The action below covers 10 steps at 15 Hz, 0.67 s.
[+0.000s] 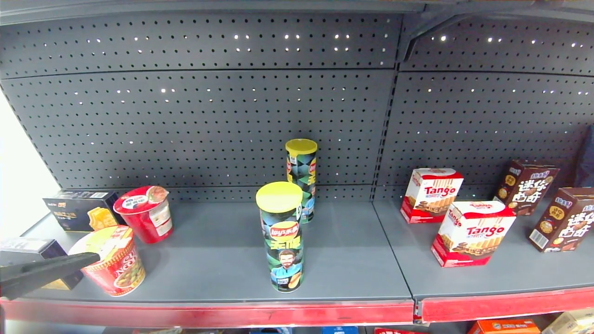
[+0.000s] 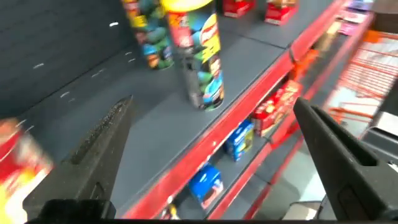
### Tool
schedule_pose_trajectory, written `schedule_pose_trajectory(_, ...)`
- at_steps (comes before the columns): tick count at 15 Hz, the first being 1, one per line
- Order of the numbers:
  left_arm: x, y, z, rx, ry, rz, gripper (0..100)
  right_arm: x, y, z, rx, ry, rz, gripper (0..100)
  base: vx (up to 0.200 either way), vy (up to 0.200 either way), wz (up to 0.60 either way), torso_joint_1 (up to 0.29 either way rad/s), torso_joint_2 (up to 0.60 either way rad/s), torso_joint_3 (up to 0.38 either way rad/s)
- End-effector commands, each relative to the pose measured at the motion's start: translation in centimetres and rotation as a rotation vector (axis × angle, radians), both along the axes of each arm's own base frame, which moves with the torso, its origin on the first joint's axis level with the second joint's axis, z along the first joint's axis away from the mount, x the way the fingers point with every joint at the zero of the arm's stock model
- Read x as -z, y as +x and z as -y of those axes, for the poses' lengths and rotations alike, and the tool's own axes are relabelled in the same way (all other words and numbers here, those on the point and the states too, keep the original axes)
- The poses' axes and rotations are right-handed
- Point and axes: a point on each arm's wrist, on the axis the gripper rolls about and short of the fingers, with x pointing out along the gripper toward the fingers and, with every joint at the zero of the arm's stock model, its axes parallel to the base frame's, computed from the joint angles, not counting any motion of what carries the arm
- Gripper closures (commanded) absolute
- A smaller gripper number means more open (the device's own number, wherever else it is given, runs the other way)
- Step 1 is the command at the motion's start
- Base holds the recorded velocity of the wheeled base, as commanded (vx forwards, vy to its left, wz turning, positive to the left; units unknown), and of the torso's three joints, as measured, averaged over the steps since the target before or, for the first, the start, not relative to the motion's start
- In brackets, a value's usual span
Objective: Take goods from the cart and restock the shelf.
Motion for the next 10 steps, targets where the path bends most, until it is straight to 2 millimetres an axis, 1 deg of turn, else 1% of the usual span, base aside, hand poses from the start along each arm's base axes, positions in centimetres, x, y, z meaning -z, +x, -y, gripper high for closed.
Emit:
schedule_pose_trajectory(1, 1.7, 5.4, 1.3, 0.064, 0.018, -0.135, 0, 0.0, 0.0, 0.0, 0.000, 0.000, -0.001, 0, 0.000, 0.000, 0.00, 0.000, 0.00, 0.000)
schedule_pose_trajectory(2, 2.1, 6.6, 1.5, 0.058, 0.026, -0.161, 0, 0.0, 0.0, 0.0, 0.000, 0.000, -0.001, 0, 0.000, 0.000, 0.00, 0.000, 0.00, 0.000)
schedule_pose_trajectory(3, 2.5, 8.3, 1.8, 0.036, 0.037, -0.173, 0, 0.0, 0.0, 0.0, 0.000, 0.000, -0.001, 0, 0.000, 0.000, 0.00, 0.000, 0.00, 0.000)
schedule_pose_trajectory(6, 4.4, 12.2, 2.3, -0.087, 0.089, -0.207, 0, 0.0, 0.0, 0.0, -0.001, 0.000, -0.001, 0, 0.000, 0.000, 0.00, 0.000, 0.00, 0.000)
schedule_pose_trajectory(7, 4.7, 12.7, 2.5, -0.105, 0.100, -0.207, 0, 0.0, 0.0, 0.0, -0.001, 0.000, -0.001, 0, 0.000, 0.000, 0.00, 0.000, 0.00, 0.000)
schedule_pose_trajectory(8, 5.4, 14.1, 2.8, -0.166, 0.128, -0.214, 0, 0.0, 0.0, 0.0, 0.000, 0.000, -0.001, 0, 0.000, 0.000, 0.00, 0.000, 0.00, 0.000)
schedule_pose_trajectory(9, 5.9, 14.9, 3.0, -0.200, 0.146, -0.222, 0, 0.0, 0.0, 0.0, 0.000, 0.000, -0.001, 0, 0.000, 0.000, 0.00, 0.000, 0.00, 0.000)
schedule_pose_trajectory(10, 6.0, 15.0, 3.0, -0.208, 0.148, -0.221, 0, 0.0, 0.0, 0.0, -0.001, 0.000, -0.001, 0, 0.000, 0.000, 0.00, 0.000, 0.00, 0.000)
